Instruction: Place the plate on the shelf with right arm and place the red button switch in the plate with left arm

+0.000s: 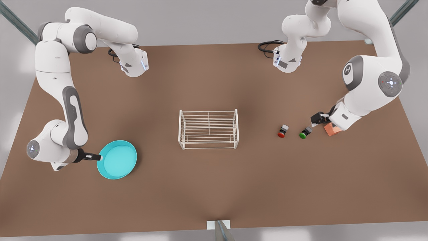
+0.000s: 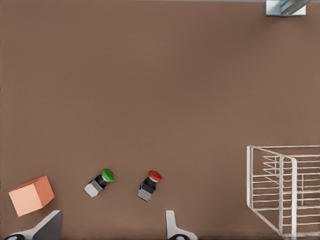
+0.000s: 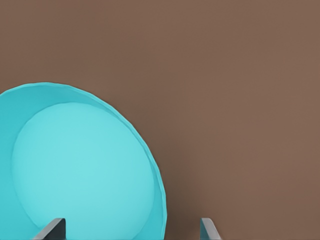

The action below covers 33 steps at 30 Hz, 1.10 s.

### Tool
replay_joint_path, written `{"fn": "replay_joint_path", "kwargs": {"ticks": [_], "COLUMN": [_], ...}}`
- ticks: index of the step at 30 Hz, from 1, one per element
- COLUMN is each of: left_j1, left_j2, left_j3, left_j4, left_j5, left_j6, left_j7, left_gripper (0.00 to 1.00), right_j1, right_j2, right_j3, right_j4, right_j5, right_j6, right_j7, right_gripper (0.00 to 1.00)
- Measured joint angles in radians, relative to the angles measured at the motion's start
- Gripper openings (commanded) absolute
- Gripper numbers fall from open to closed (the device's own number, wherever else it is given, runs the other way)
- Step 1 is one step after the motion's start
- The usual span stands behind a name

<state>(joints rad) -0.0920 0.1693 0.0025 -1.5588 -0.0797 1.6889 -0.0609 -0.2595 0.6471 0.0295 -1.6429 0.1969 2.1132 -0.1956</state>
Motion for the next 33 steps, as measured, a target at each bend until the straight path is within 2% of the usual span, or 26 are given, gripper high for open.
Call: {"fn": "replay_joint_path", "kwargs": {"ticks": [5,7,11,12,16,19,26,28,33], "left_j1": [0.020,0.033,0.040,0.041,0.048,0.050,0.051,0.050,0.051], "left_j2": [0.042,0.047,0.048,0.047,0.047,0.048,0.047,0.047,0.048], "left_j3": [0.002,0.003,0.003,0.003,0.004,0.004,0.005,0.007,0.008], "left_j4": [0.000,-0.001,-0.013,-0.014,-0.014,-0.012,-0.016,-0.016,-0.010], "left_j5": [0.003,0.005,0.005,0.005,0.004,0.004,0.005,0.005,0.005], "left_j6": [-0.018,-0.016,-0.009,-0.008,-0.007,-0.006,-0.009,-0.010,-0.010], "left_j7": [-0.015,-0.017,-0.020,-0.021,-0.023,-0.025,-0.027,-0.028,-0.029], "left_gripper": [1.00,1.00,1.00,1.00,1.00,1.00,1.00,1.00,1.00], "right_j1": [-0.054,-0.089,-0.098,-0.098,-0.101,-0.102,-0.101,-0.101,-0.102], "right_j2": [0.087,0.103,0.109,0.110,0.111,0.128,0.144,0.147,0.150], "right_j3": [0.036,0.070,0.096,0.098,0.099,0.099,0.099,0.099,0.099], "right_j4": [0.040,0.052,0.058,0.059,0.061,0.088,0.103,0.108,0.112], "right_j5": [0.005,0.006,0.015,0.018,0.020,0.017,0.014,0.013,0.013], "right_j6": [0.010,0.012,0.014,0.014,0.015,0.015,0.017,0.017,0.017], "right_j7": [-0.029,-0.039,-0.053,-0.056,-0.068,-0.077,-0.095,-0.100,-0.115], "right_gripper": [0.96,0.91,0.74,0.70,0.70,0.66,0.46,0.37,0.28]}}
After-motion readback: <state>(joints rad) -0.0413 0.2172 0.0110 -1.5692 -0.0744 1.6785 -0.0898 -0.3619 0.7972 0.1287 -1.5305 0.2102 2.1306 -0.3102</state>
